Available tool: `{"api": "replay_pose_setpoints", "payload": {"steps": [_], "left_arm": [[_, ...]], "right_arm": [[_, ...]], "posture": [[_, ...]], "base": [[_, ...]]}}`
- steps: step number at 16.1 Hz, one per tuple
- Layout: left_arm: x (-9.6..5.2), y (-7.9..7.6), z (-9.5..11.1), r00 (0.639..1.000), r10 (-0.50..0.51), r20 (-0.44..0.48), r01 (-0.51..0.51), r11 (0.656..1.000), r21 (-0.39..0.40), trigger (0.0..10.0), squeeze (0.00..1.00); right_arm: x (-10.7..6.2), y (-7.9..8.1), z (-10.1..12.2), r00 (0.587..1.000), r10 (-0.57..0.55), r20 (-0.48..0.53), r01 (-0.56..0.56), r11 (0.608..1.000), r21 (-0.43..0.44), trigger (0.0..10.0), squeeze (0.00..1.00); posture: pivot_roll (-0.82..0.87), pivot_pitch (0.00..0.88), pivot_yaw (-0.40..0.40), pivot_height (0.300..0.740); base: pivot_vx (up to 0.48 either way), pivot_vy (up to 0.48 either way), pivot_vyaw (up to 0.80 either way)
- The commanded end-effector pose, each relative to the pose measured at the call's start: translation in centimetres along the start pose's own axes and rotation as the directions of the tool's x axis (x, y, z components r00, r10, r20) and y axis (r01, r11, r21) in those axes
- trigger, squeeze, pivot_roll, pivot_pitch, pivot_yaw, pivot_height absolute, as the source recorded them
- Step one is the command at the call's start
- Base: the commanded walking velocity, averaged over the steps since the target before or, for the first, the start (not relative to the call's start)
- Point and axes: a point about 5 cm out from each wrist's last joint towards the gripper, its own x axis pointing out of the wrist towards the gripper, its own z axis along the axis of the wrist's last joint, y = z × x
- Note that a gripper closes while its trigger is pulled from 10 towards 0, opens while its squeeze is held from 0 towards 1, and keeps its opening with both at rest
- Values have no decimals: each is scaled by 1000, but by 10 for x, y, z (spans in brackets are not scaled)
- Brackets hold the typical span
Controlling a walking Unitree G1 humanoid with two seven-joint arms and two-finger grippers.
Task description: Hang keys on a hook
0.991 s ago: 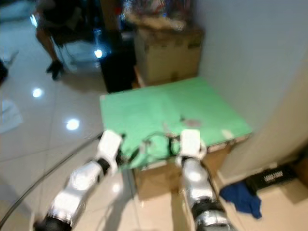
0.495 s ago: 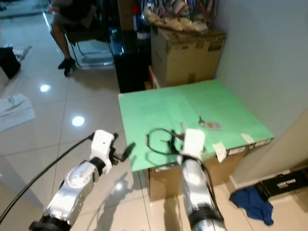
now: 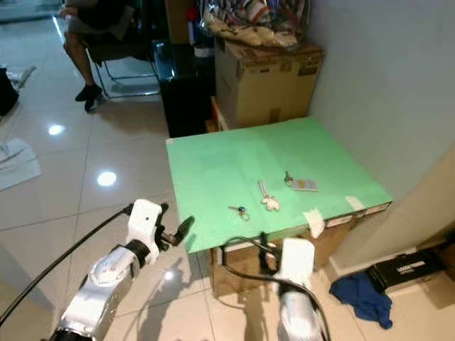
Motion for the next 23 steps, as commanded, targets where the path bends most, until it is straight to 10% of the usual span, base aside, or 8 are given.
{"api": "replay_pose_setpoints", "payload": {"steps": [1,23], "left_arm": [[5,-3,7,1000,1,26,-1,1000,3,10000,0],[17,7,12,995,95,31,-96,995,22,10000,0]], "right_arm": [[4,-8,0,999,-34,-18,34,999,1,10000,1000],[28,1,20,998,61,1,-61,997,-46,10000,1000]], "posture": [[-159,79,55,740],[-158,48,57,740]], "base": [[0,-416,0],[192,-138,315]]}}
